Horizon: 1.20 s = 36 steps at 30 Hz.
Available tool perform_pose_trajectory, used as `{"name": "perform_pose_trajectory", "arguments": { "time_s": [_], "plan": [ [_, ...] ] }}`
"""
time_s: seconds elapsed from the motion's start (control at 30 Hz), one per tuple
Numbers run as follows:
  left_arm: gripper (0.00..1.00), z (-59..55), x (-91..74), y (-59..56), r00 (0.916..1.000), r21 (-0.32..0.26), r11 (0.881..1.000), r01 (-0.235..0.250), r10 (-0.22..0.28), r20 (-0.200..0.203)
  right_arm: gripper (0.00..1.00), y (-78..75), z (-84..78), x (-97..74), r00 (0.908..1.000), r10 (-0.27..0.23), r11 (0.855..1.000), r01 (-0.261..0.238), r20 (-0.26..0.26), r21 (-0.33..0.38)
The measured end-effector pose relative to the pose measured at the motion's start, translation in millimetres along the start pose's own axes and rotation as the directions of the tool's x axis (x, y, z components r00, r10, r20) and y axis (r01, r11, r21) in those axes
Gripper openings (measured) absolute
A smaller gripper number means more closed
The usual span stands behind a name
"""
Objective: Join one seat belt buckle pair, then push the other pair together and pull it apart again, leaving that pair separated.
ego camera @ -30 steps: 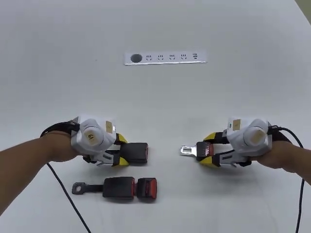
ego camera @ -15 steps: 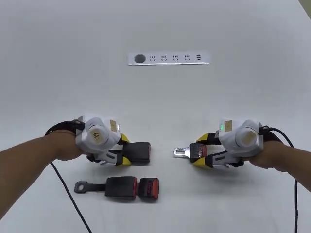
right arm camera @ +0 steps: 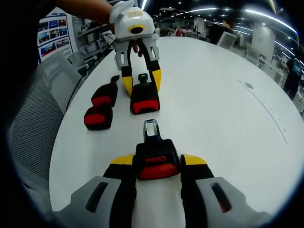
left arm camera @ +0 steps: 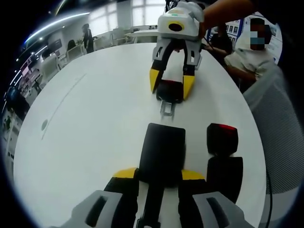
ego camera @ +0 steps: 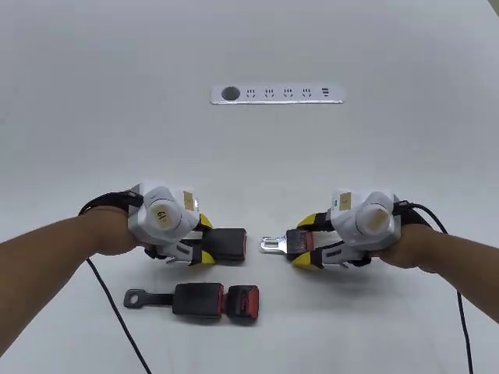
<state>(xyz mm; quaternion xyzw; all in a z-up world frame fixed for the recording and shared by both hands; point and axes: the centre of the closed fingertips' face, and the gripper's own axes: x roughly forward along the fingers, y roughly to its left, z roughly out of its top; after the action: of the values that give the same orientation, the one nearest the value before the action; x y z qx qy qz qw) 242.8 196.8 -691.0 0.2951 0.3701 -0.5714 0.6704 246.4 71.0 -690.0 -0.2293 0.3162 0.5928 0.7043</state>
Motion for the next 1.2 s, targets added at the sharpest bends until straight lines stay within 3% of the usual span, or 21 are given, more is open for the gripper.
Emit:
{"name": "perform_pose_trajectory", "arguments": {
  "time_s": [0.77,1.0,1.2],
  "plan": [
    [0.33,5.8,-1.6,-4.1,0.9998,-0.011,1.0,-0.004,0.004,-0.019,0.35,14.3,28.0,32.8,0.9986,0.023,1.0,-0.022,0.048,-0.017],
    [0.33,7.0,-1.5,-2.8,0.9995,-0.041,0.999,-0.029,0.03,0.014,0.35,13.4,25.5,32.8,0.9988,0.018,1.0,-0.017,0.046,-0.019],
    [0.32,7.3,-0.8,-2.5,0.9996,0.007,1.0,0.0,0.0,-0.027,0.35,12.6,26.7,33.7,0.9991,0.014,1.0,-0.013,0.04,-0.014]
  ]
}}
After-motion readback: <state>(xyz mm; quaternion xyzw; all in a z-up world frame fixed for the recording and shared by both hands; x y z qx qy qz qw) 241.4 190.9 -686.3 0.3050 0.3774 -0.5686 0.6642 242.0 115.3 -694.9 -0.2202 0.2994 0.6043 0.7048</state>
